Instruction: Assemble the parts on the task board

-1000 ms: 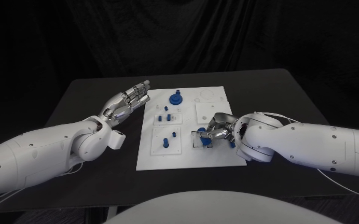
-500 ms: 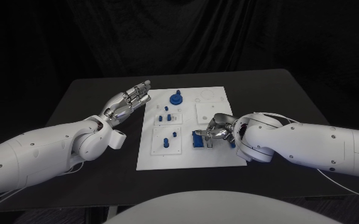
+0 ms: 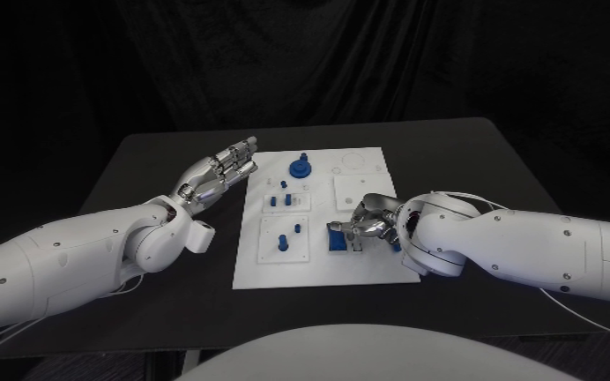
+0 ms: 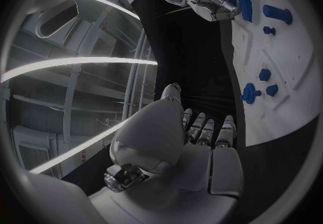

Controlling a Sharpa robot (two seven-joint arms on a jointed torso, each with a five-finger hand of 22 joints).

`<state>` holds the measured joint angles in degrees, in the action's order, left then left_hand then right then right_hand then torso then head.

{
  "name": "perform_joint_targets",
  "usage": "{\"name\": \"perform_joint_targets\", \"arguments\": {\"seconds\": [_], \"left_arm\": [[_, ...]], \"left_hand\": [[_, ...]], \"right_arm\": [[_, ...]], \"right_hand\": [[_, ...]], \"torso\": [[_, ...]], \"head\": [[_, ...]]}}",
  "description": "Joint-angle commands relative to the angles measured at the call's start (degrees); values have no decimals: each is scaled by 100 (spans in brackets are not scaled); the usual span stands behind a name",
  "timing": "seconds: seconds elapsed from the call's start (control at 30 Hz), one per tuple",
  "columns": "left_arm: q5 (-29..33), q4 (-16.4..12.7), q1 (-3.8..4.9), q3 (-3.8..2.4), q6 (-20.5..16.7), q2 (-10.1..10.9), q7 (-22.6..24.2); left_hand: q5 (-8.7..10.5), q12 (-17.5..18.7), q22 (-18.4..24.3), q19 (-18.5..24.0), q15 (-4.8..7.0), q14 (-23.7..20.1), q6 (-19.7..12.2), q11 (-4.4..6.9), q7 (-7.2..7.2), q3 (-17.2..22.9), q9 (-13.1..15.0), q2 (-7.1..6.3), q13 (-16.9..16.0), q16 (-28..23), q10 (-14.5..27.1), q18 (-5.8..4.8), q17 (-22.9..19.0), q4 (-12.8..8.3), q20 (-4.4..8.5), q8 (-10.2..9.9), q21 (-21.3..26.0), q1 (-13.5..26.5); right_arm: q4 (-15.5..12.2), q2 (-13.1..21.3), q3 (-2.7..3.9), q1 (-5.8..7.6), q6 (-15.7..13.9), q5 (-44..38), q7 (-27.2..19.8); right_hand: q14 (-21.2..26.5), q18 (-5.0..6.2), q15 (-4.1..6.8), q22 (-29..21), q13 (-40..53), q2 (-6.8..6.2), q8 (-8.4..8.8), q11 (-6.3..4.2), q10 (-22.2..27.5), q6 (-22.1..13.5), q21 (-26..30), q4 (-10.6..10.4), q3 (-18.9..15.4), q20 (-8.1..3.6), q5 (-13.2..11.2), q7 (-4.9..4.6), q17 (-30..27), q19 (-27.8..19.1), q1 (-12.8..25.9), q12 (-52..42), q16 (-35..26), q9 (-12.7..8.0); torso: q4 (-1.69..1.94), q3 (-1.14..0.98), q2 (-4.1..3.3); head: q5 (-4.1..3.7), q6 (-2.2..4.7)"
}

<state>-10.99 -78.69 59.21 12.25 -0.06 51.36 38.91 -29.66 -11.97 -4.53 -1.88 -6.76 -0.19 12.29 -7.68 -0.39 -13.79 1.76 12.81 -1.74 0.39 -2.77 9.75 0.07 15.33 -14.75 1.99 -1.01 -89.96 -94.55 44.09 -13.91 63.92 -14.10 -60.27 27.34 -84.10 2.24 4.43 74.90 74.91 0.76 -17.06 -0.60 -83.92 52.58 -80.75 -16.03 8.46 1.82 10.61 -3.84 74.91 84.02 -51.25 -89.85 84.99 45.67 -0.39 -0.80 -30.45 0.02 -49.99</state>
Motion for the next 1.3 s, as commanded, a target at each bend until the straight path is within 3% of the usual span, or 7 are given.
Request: {"name": "perform_joint_targets", "arguments": {"seconds": [0.03,0.33,0.57,0.77,0.8,0.9,1.3], "left_arm": [[2,-9,-7,-6,74,-5,338],[2,-20,-10,-6,64,29,333],[2,-5,-11,-5,63,14,324],[2,-5,-12,-5,72,5,322],[2,-6,-12,-5,72,5,321],[2,-8,-12,-5,71,8,321],[2,7,-15,-5,83,-5,327]], "left_hand": [[-40,-17,-8,3,-38,19,4,-43,37,38,5,-4,-5,-39,-15,60,-7,9,-41,26,-39,-65],[-40,-17,-8,3,-38,19,4,-43,37,38,5,-4,-5,-39,-15,60,-7,9,-41,26,-39,-65],[-46,-23,-9,1,-45,19,6,-46,47,40,5,-8,-5,-39,-16,60,-7,5,-45,27,-40,-69],[-48,-22,-12,0,-50,19,6,-48,50,41,5,-10,-5,-39,-16,60,-7,4,-46,27,-42,-70],[-48,-22,-12,0,-50,19,6,-48,50,41,5,-10,-5,-39,-16,60,-7,4,-46,27,-42,-70],[-49,-22,-13,-1,-54,19,8,-49,53,42,5,-12,-5,-39,-16,60,-7,3,-48,28,-42,-71],[-51,-24,-12,-1,-58,21,8,-51,55,43,5,-11,-5,-38,-17,60,-6,2,-49,28,-42,-72]], "right_arm": [[-33,30,2,-13,-75,-48,-156],[-253,302,7,89,-404,-140,-442],[-399,484,5,286,-7,-254,-340],[-387,477,-8,284,334,-702,-246],[-377,466,-10,263,394,-803,-237],[-353,438,-13,224,462,-924,-238],[-309,364,-16,127,517,-1089,-277]], "right_hand": [[-352,22,-42,1182,1509,-28,21,36,-608,2,25,26,-41,47,-31,-11,153,176,-91,-15,-19,-10],[-362,13,-23,1197,1509,-51,-60,10,-608,69,-14,205,-79,32,41,18,203,197,-466,-15,6,27],[-367,4,-13,1208,1509,-136,-219,2,-608,2,-45,520,-121,19,60,25,240,211,-917,-15,27,167],[-363,6,39,1207,1509,-125,-1182,-65,-608,-336,-41,668,-437,-22,-374,100,227,209,-1173,-15,22,1045],[-362,3,103,1209,1509,-119,-1581,-94,-608,-443,-47,691,-540,-47,-493,162,226,213,-1244,-15,21,1423],[-363,3,103,1210,1509,-145,-1860,-141,-608,-519,-49,682,-649,-80,-656,194,227,215,-1277,-15,21,1684],[-369,0,138,1215,1509,-258,-2111,-183,-608,-552,-60,481,-867,-114,-778,243,259,221,-1145,-15,33,1906]], "torso": [[3,1,-1],[1,-1,0],[-6,-7,7],[0,-2,5],[-1,0,5],[-1,7,7],[8,-1,-4]], "head": [[9,-1],[50,-1],[36,-1],[71,-1],[80,-1],[87,-1],[95,-1]]}}
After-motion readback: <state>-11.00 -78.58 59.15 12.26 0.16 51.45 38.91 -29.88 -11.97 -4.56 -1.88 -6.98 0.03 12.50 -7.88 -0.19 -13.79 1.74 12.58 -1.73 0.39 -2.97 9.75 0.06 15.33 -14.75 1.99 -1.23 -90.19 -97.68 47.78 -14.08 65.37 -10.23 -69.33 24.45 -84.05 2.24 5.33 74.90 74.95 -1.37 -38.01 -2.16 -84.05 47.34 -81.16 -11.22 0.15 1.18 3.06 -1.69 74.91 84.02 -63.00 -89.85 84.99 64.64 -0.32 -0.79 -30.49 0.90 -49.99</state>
